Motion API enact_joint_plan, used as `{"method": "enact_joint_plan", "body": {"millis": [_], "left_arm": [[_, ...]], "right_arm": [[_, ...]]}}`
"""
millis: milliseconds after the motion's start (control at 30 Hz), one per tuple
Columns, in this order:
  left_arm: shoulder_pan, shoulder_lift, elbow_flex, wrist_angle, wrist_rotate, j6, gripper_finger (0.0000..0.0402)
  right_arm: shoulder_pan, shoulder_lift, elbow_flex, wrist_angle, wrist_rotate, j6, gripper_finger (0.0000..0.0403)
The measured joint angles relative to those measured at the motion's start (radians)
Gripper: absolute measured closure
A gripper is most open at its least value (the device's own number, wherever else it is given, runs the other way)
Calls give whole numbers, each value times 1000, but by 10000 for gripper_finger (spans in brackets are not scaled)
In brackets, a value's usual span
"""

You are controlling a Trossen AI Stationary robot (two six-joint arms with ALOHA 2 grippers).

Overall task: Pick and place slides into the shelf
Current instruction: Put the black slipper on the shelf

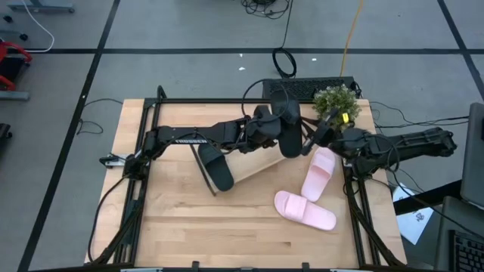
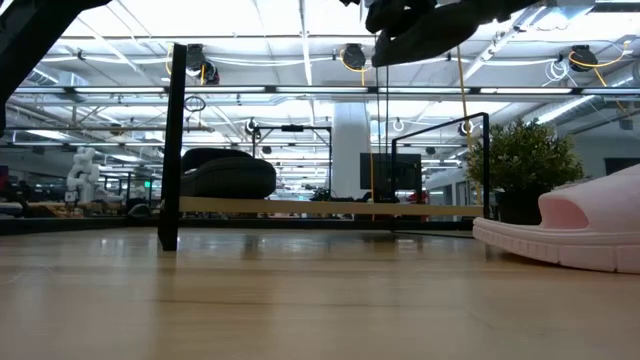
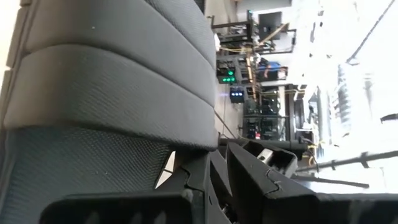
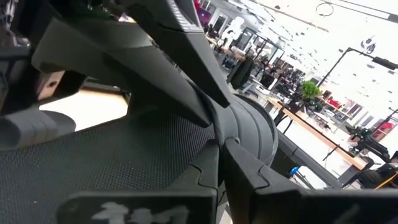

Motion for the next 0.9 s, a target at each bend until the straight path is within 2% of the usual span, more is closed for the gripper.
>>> {"method": "enact_joint_plan", "body": {"millis": [333,500,767,900], "left_arm": [[-18,-1,0,56,-3,101,355],[-41,-4,2,76,-57,179,355],[-76,-20,0,69,-73,202,355],[-92,-78,1,47,-85,289,355]], "right_arm": [[-1,-8,-1,-35,-22,13,402],[0,-10,-3,-50,-30,55,402],[2,-8,-2,-63,-132,134,403],[15,-9,-2,-78,-191,185,403]]}}
